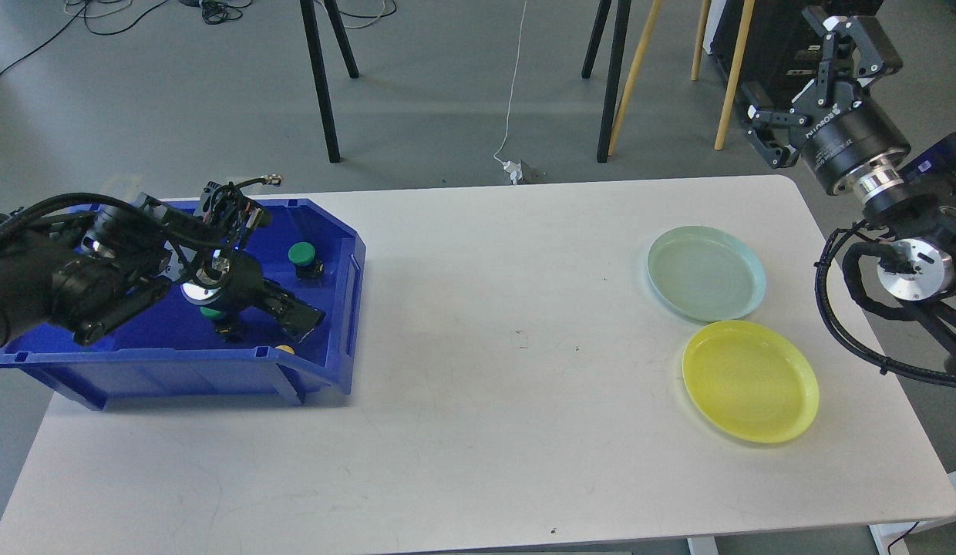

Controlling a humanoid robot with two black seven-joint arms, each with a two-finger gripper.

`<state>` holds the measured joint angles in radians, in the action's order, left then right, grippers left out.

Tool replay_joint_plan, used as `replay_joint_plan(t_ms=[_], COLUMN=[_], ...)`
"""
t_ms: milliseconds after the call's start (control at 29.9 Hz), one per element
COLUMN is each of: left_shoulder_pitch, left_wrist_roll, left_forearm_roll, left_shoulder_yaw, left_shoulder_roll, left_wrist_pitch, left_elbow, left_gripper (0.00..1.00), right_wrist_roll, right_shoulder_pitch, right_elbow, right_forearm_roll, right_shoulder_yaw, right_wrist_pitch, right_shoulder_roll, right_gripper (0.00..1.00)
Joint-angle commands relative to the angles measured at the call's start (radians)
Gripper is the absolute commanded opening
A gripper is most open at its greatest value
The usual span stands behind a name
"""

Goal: Pass button and place on color plate
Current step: 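Grasp a yellow-topped button in the bin with the left gripper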

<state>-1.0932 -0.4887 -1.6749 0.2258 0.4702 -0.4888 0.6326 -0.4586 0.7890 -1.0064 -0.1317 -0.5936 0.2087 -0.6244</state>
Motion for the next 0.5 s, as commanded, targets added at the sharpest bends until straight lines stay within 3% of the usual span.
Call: replay_joint_plan(t_ms=[0,134,201,469], left_shoulder_pitch=[0.003,0.004,0.003,0.016], left_wrist_roll=[0.0,0.0,0.0,0.0], left_forearm_roll=[0.0,0.0,0.0,0.001], left_shoulder_yaw=[0.0,0.0,0.0,0.0], left_shoulder_roll=[-0.002,-0.002,-0.002,-0.005], left_wrist_pitch=[0.0,0.0,0.0,0.0], left_elbow=[-0.002,-0.004,-0.007,-0.036], left_gripper=[0.97,0.78,0.74,0.7], right_wrist_roll=[0.0,0.0,0.0,0.0], right_shoulder_pitch=[-0.002,-0.007,-0.008,-0.02], right_elbow=[-0.001,-0.001,-0.003,-0.017], right_forearm_roll=[0.0,0.0,0.001,0.0], right_shoulder_yaw=[0.0,0.0,0.0,-0.008], right_wrist_pitch=[0.0,0.0,0.0,0.0], right_shoulder_roll=[0.0,0.002,0.002,0.0], right_gripper=[1.0,1.0,1.0,1.0])
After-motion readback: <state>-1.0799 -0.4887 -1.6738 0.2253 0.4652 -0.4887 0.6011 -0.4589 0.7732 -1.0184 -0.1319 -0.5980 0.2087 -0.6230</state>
